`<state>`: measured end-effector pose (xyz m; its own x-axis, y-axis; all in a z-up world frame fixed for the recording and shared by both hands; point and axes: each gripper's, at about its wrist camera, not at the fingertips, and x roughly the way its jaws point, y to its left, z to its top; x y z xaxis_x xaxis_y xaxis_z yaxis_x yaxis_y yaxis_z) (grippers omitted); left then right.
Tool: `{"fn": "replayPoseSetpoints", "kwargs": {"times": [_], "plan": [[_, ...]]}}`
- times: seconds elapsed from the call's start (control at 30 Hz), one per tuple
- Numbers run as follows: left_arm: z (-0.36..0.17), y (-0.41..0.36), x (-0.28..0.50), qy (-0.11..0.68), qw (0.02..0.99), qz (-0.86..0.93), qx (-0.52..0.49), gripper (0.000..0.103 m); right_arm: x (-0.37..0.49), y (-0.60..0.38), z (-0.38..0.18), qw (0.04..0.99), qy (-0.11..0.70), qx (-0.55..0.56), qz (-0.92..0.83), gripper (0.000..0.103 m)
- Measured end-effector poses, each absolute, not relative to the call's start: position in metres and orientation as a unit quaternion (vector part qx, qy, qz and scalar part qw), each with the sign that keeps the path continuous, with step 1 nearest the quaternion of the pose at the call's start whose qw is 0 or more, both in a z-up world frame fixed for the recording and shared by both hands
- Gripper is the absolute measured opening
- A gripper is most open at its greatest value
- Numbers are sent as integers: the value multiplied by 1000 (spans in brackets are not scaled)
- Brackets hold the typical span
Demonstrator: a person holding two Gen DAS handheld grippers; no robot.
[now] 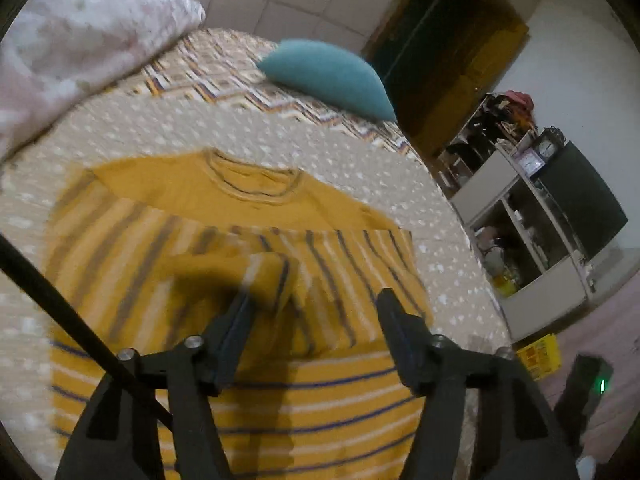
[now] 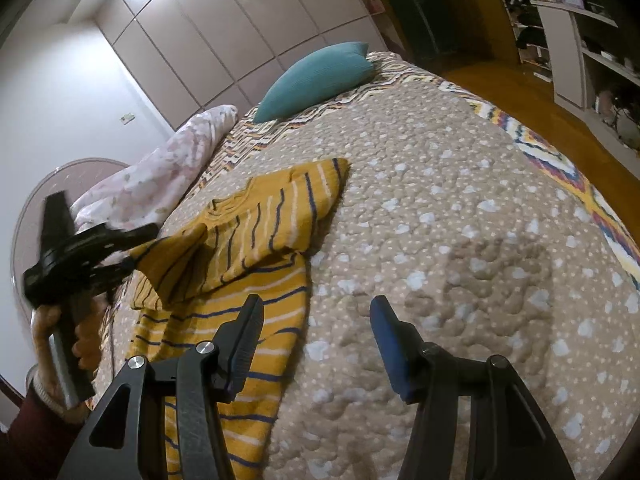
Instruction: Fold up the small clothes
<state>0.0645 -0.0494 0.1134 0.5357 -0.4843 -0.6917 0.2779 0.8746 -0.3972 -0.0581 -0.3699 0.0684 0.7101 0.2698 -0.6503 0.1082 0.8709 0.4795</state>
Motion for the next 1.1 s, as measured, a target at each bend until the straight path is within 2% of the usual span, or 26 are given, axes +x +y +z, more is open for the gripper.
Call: {"fn": "replayPoseSetpoints", "kwargs": {"times": [0.1,0.23,0.4,0.5,0.63,0.67,0.7,0.73,0.77,0.97,1.07,1.1], "plan": [[122,-18,42,410,885,-194,-102,70,-46,-347,72,890,379,242,71,60],[127,29,8,381,912,-135,-71,71,-24,-303,78,891,387,209,115,61],[110,68,-26,371,924,-75,-61,74,7,-237,86,897,390,138,155,64],[91,79,-32,382,920,-61,-55,74,32,-182,85,902,392,51,173,64],[68,92,-36,401,913,-45,-62,74,60,-102,65,900,384,-124,164,64],[64,97,-37,405,911,-42,-67,74,66,-89,59,897,382,-163,153,62],[62,99,-37,406,911,-40,-68,74,72,-84,55,894,382,-184,141,32],[59,103,-38,407,910,-35,-71,74,79,-81,54,893,386,-195,127,11],[57,109,-39,408,910,-29,-76,74,88,-91,57,895,394,-171,118,5],[42,130,-39,422,899,-28,-113,74,117,-225,65,902,422,85,-5,6],[35,133,-40,428,893,-38,-135,74,112,-285,48,877,444,173,-67,17],[32,133,-39,432,890,-42,-140,74,107,-299,45,870,446,202,-62,27]]}}
